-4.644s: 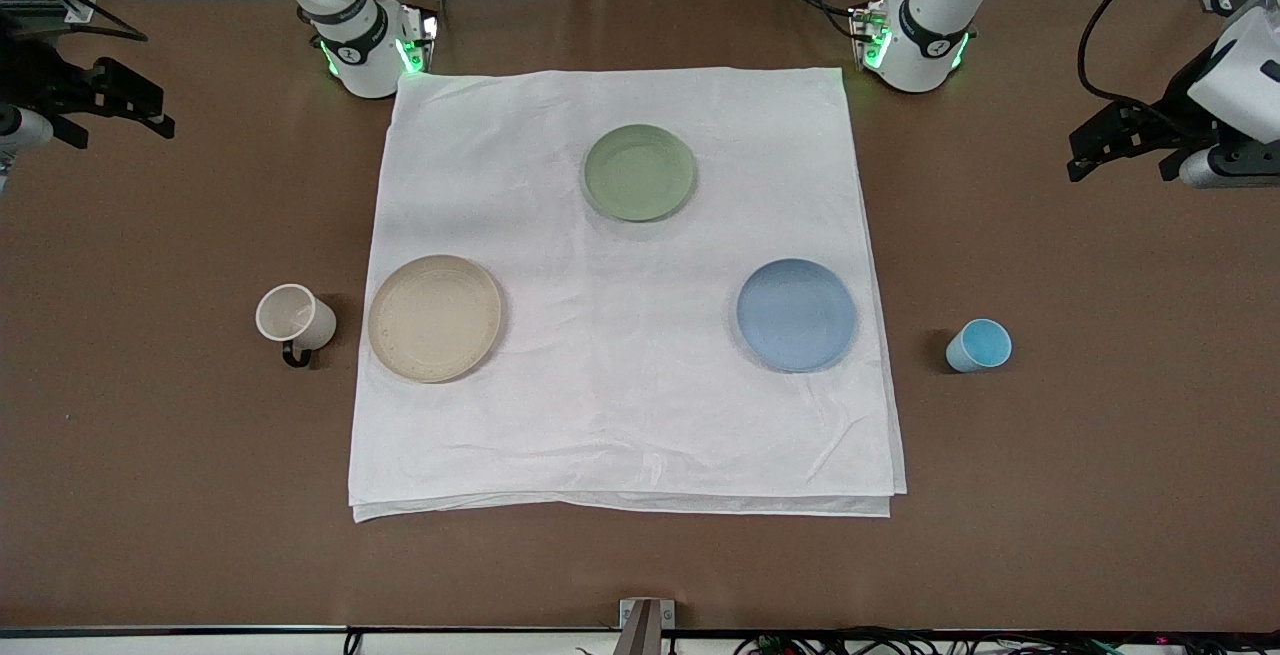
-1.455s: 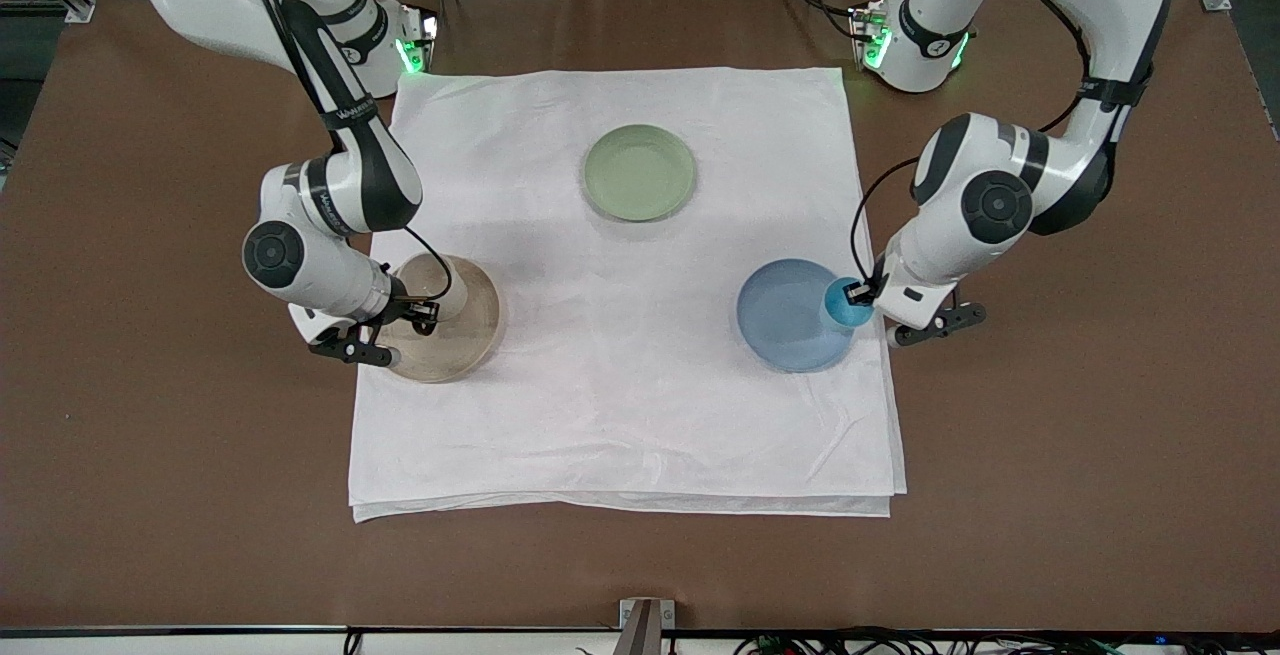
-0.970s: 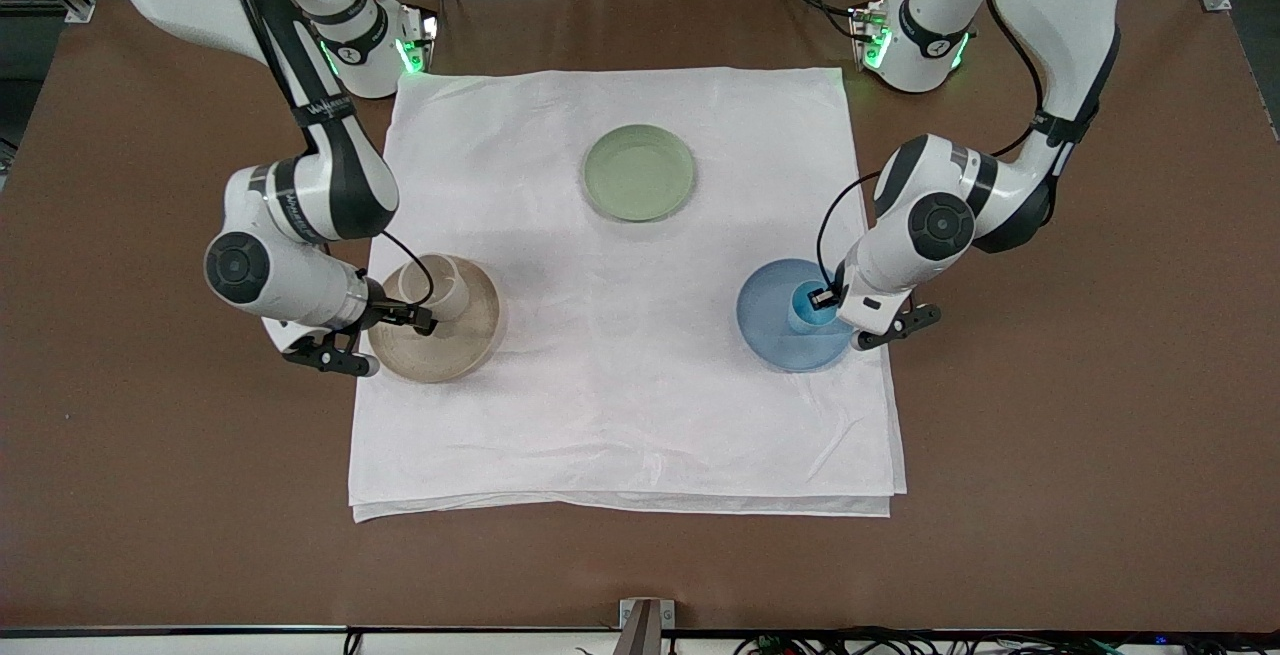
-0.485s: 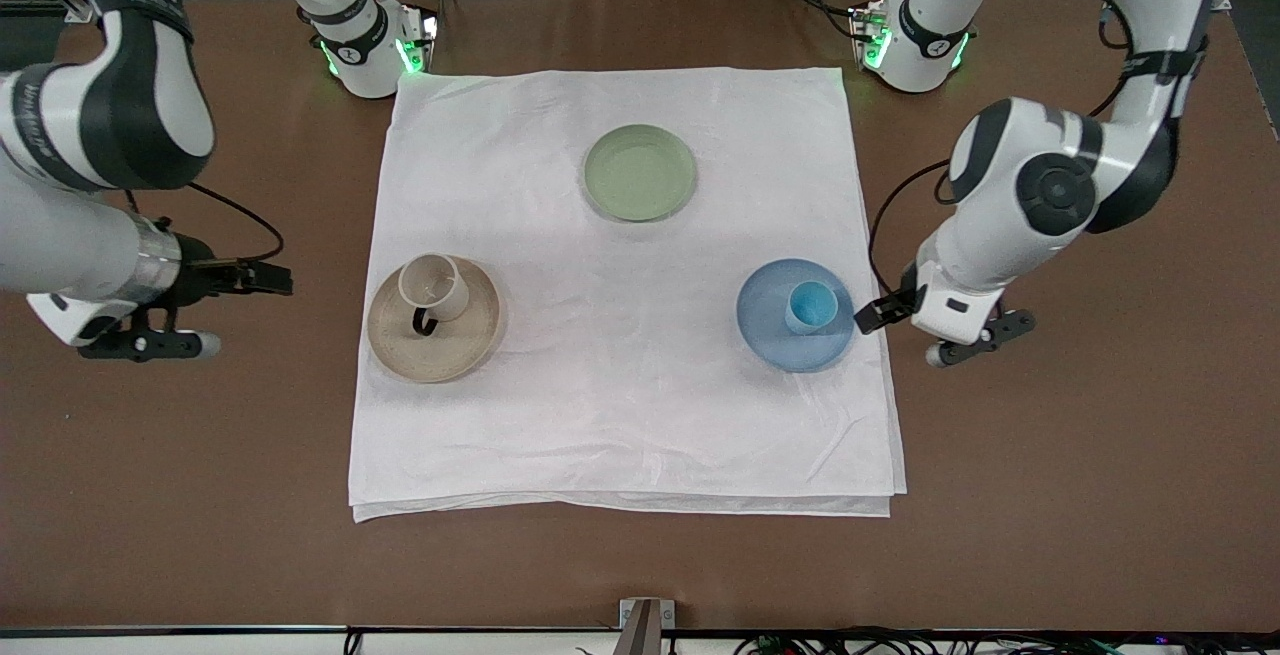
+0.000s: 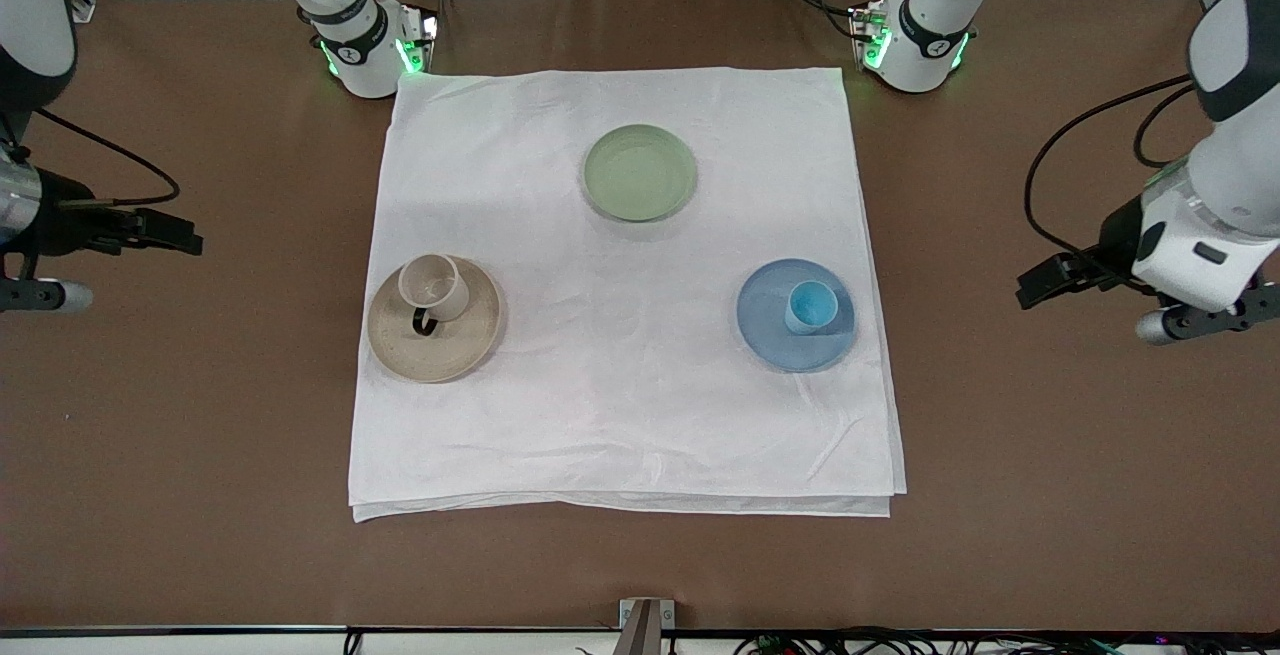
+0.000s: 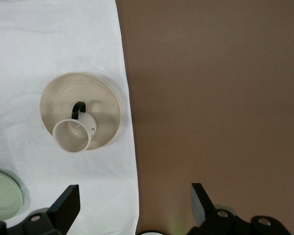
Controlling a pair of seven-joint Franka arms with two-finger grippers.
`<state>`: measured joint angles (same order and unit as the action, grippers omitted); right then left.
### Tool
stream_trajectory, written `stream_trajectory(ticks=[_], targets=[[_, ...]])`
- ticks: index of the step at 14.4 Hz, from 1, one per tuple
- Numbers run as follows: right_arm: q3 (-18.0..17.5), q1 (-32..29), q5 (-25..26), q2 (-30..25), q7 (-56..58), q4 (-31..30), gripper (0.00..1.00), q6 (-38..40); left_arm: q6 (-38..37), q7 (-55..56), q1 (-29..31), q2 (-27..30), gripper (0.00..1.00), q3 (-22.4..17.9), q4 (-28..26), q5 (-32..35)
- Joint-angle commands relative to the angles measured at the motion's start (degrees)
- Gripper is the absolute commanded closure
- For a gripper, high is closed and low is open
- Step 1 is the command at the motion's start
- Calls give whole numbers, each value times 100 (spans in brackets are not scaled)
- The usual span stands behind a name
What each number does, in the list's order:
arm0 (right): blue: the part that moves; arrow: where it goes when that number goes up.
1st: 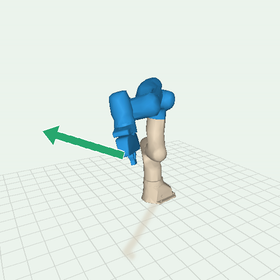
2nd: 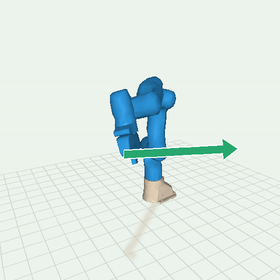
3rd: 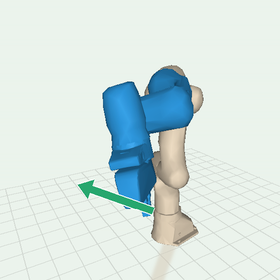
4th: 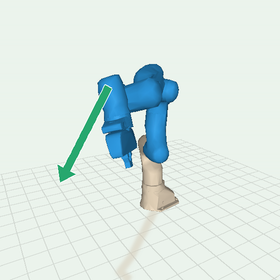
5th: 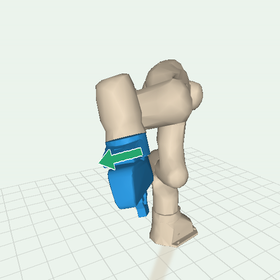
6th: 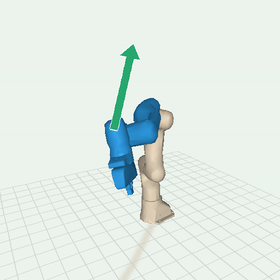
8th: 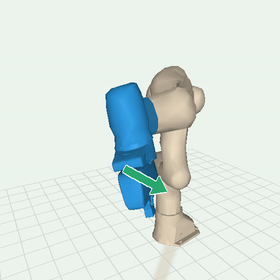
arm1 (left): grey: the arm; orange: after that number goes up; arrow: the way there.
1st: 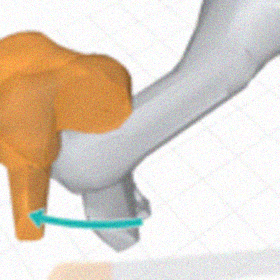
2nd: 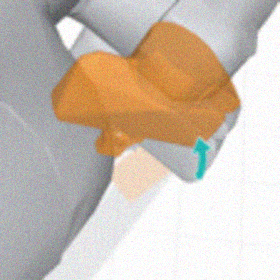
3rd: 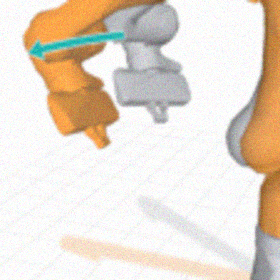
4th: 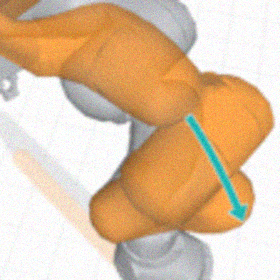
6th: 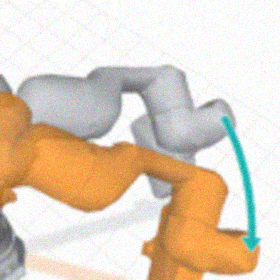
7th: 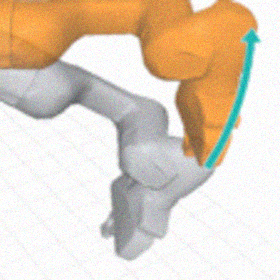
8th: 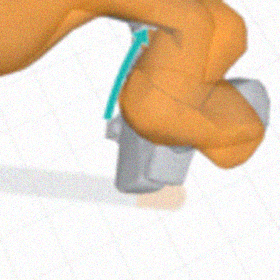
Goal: Place blue cup in blue plate and white mug in gray plate
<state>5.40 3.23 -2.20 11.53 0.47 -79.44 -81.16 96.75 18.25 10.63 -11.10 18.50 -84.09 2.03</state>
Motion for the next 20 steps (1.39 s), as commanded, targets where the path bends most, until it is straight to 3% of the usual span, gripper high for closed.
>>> stream_trajectory(ticks=[1,3,6,13,20], targets=[[-91,-130,-34,51,-38,174,0,109,-349,-611,210,308,0,57,33,96],[-100,-103,-17,42,23,113,0,153,-620,-813,2,564,0,-161,-37,96],[-100,-94,35,-89,32,-88,0,241,-974,-1235,-675,967,0,-952,-334,35],[-319,-252,88,-1792,67,-2091,0,-540,-790,-1254,-967,1778,0,-1103,-1242,9],[-487,-455,132,-2366,252,-2260,0,-444,-807,-1359,-923,1611,0,-1059,-935,-387]])
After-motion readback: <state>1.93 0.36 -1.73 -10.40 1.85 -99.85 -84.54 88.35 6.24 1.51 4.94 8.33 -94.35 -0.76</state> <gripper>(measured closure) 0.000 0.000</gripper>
